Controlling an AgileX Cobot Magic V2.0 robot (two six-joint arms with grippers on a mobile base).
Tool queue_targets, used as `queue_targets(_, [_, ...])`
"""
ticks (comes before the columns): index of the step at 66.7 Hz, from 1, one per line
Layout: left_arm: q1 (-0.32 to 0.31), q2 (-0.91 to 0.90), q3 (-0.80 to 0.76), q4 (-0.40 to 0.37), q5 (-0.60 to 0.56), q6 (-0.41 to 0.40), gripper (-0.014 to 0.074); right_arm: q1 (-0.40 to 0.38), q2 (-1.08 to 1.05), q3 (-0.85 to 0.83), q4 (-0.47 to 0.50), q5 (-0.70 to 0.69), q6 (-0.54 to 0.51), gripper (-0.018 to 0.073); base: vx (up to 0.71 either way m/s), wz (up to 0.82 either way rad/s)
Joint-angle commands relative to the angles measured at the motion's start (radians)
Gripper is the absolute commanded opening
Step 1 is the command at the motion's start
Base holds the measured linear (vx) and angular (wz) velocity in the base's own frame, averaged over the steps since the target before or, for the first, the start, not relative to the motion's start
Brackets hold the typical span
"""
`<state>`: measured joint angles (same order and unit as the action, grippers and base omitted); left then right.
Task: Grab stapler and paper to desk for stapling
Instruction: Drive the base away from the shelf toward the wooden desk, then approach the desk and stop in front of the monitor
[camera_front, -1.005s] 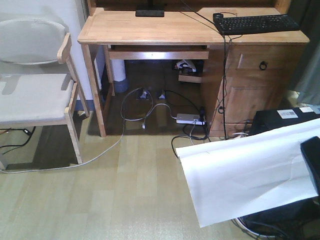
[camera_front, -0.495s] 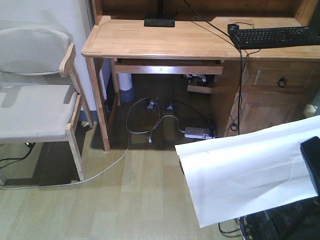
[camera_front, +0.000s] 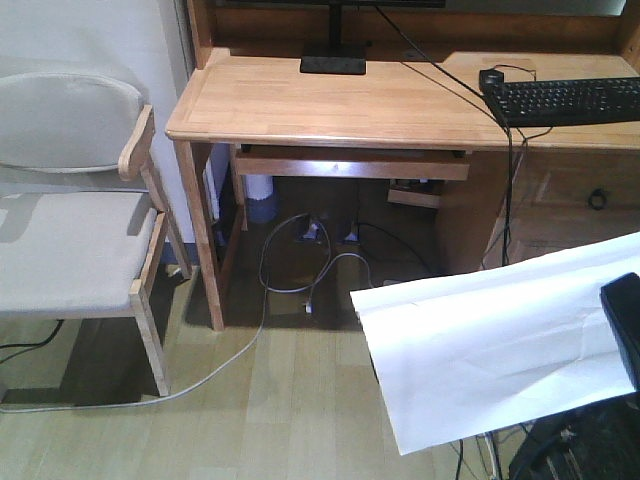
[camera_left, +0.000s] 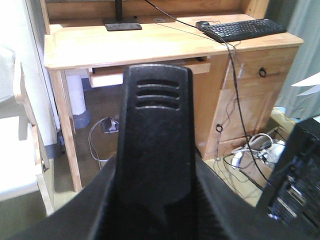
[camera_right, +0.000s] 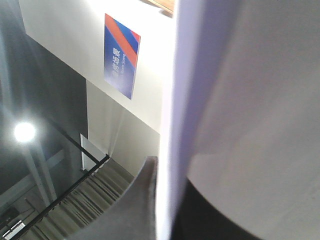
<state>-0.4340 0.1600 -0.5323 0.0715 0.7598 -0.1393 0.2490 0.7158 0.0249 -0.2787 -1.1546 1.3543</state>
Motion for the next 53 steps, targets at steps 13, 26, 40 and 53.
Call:
queue_targets(13, [0.0,0.013,-0.031,0.001,-0.115,-0.005,-0.0006,0.0,-0.002,0.025,0.007,-0.097,-0.006,-0.0009,0.26,-0.01])
queue_targets(26, [0.0,0.013,-0.031,0.001,-0.115,-0.005,-0.0006,0.0,-0.002,0.025,0.007,-0.097,-0.006,-0.0009,0.26,-0.09])
queue_targets(40, [0.0,0.013,-0.031,0.001,-0.115,-0.005,-0.0006,0.0,-0.002,0.025,0.007,-0.097,-0.006,-0.0009,0.26,-0.12])
queue_targets(53, [0.0,0.013,-0.031,0.001,-0.115,-0.005,-0.0006,0.0,-0.002,0.025,0.007,-0.097,-0.006,-0.0009,0.25,-0.13])
